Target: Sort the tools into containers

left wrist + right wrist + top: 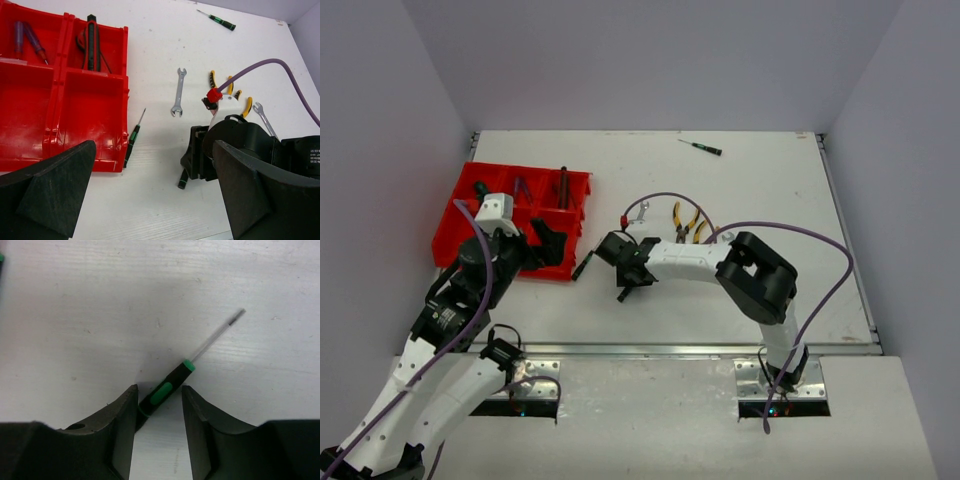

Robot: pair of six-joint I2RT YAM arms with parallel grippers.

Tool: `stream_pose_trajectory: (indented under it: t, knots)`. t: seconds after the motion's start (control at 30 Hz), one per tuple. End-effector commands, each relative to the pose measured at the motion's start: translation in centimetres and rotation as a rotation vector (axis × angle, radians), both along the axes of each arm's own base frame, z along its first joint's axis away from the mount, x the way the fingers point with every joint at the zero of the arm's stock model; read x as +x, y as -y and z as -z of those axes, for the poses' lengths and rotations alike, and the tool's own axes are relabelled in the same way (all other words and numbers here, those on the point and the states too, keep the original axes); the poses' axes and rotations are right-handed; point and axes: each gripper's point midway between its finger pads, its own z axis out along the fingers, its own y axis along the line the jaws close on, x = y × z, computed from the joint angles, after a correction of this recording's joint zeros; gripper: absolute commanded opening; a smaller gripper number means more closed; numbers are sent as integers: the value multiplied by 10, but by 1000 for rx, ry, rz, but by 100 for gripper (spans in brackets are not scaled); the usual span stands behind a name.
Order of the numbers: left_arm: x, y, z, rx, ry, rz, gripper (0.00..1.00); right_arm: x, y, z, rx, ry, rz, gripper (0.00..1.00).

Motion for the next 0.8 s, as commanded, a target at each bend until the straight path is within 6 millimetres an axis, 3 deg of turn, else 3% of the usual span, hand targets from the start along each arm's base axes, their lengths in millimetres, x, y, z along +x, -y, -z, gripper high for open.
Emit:
stream_pose_trajectory:
  t: [0.0, 0.13, 0.27, 0.4, 0.47, 0.57, 0.63, 0.67, 0.77]
  knots:
    - [5, 0, -8, -5, 32, -4, 100, -3, 8, -5, -8, 1, 19, 36]
    - [4, 0, -9, -9, 36, -2, 100, -6, 8, 5, -3, -45, -2, 34]
    - [3, 3, -9, -13, 36, 10, 100, -10, 10, 11, -13, -54, -36, 15]
    - [2, 13, -11, -43, 19, 54, 100, -14, 1, -1, 52, -32, -139, 0]
    - [-5, 33, -8, -135, -34, 126, 100, -14, -6, -14, 100, 15, -218, 0]
    - [-16, 73, 19, -296, -114, 291, 100, -19, -12, -40, 195, 104, -324, 0]
    - [-18, 87, 23, -384, -112, 343, 100, -22, -11, -54, 243, 158, -368, 0]
    - [-21, 96, 38, -420, -135, 385, 100, -25, -11, -66, 282, 186, -389, 0]
    - [-28, 117, 48, -557, -155, 479, 100, -32, -9, -105, 370, 273, -449, 0]
